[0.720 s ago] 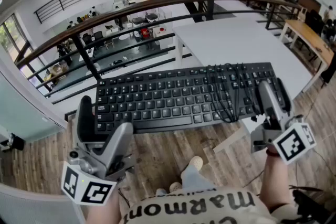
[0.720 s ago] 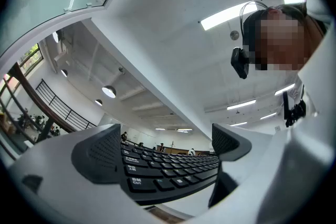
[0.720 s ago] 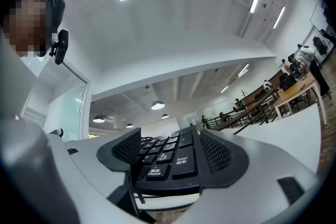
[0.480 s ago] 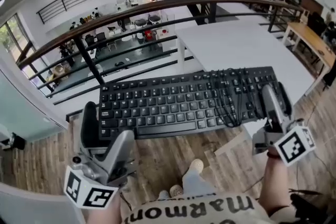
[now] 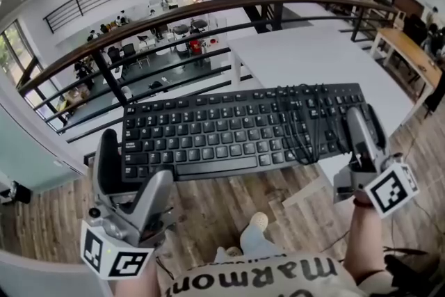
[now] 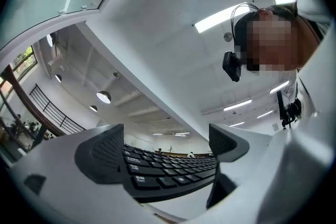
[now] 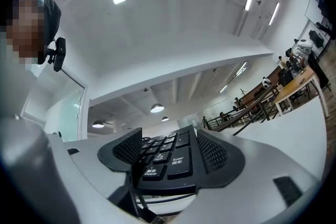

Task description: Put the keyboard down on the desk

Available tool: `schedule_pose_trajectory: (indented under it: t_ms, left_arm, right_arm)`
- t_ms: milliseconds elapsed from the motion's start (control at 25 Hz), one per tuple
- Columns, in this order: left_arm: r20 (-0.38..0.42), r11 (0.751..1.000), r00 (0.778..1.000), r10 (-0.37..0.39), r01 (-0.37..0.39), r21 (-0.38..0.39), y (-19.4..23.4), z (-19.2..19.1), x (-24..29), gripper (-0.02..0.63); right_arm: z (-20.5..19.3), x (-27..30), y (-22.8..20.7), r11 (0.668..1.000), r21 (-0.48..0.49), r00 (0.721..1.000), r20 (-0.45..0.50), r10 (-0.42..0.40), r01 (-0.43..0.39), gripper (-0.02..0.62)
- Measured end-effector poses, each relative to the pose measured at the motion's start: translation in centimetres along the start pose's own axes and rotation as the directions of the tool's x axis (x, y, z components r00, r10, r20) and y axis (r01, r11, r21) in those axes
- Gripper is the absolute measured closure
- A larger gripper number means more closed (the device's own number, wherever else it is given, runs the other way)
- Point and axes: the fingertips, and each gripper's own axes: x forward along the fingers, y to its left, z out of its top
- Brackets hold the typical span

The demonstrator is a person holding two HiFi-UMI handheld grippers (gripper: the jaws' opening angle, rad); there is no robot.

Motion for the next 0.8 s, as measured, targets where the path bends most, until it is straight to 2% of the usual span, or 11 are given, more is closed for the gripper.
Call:
schedule_pose_trajectory:
  t_ms: [400,640,800]
  left_arm:
    - [0.03,1.0,0.999,-0.02,0.02,-0.002,0.4,-1.1,-0.3,0.101]
    - [0.043,1.0,0.999,-0.019,0.019,-0.005,-0.9,-0.6,-2.0,0.101]
    - [0.052,1.0,0.999,-0.015,0.015,0.005,0.4,-1.1,-0.6,0.101]
  right_arm:
    - [-0.2,-0.5,0.2,0.999,-0.05,1.0,0.015,0.003,-0.002,0.256]
    - [0.3,-2.5,0.9,0.998,-0.065,1.0,0.024,0.009,-0.007,0.256]
    - [-0.2,-0.7,0.4,0.998,-0.069,1.0,0.026,0.011,-0.01,0.256]
